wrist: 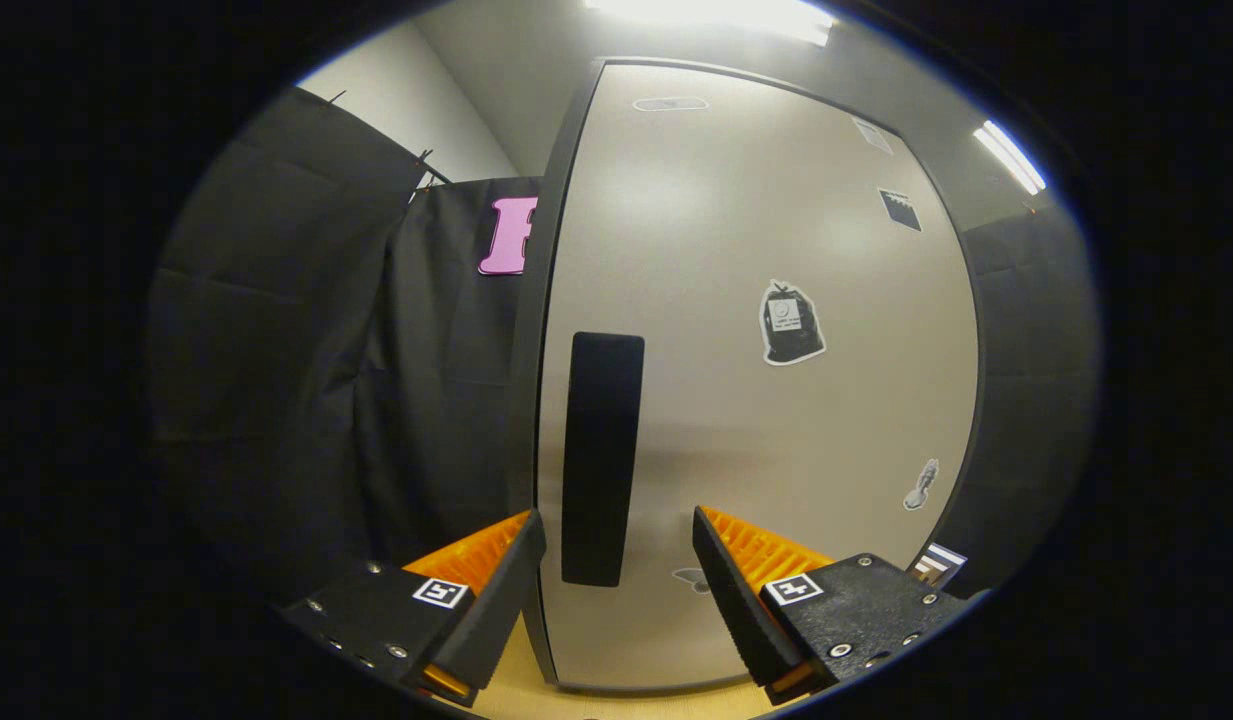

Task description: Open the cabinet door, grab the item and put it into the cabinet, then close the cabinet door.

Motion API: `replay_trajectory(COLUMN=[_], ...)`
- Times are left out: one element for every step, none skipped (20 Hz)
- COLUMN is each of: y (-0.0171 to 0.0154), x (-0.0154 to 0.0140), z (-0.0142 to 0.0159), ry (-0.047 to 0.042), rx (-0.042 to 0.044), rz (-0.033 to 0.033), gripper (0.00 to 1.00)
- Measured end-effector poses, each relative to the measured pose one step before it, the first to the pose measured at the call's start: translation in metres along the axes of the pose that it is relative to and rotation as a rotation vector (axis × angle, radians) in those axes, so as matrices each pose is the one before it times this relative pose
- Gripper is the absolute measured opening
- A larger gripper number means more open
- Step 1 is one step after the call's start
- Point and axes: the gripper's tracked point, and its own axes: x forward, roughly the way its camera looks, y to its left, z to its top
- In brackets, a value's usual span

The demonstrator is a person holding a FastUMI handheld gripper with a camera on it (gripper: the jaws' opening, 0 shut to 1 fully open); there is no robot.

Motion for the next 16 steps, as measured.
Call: replay_trajectory(y=[0.00155,0.00208,0.0006,-0.00053,-0.00021,-0.0002,0.00318,0.00424,0.00201,-0.00066,-0.00002,0.00038,0.00172,0.00009,-0.00067,0.00026], x=[0.00322,0.00206,0.00218,0.00136,0.00075,0.0002,0.00102,0.00118,0.0008,-0.00042,-0.00127,-0.00047,-0.00119,0.00013,-0.00075,-0.00098], z=[-0.00187,-0.001,-0.00206,-0.00018,-0.00163,-0.00068,-0.00087,-0.00025,-0.0006,0.00078,-0.00092,0.00062,-0.00074,0.00024,-0.00004,-0.00021], ry=[0.00371,0.00345,0.00408,0.00207,0.00241,0.00279,0.00193,0.00259,0.00481,0.001,0.00401,0.00349,0.00222,0.00319,0.00195,0.00206], rx=[-0.00228,0.00124,0.00123,0.00426,0.00446,0.00333,0.00877,0.00924,0.00083,0.00283,0.01033,0.01143,0.00042,-0.00766,-0.00273,0.00401], rz=[0.00486,0.00764,0.00152,0.00198,-0.00071,0.00126,0.01522,0.01718,0.00465,0.00029,0.00481,0.00835,0.01029,0.01015,0.01002,0.0093], gripper=[0.89,0.85,0.83,0.75,0.73,0.65,0.6,0.55,0.49,0.38,0.37,0.35,0.33,0.32,0.31,0.3])
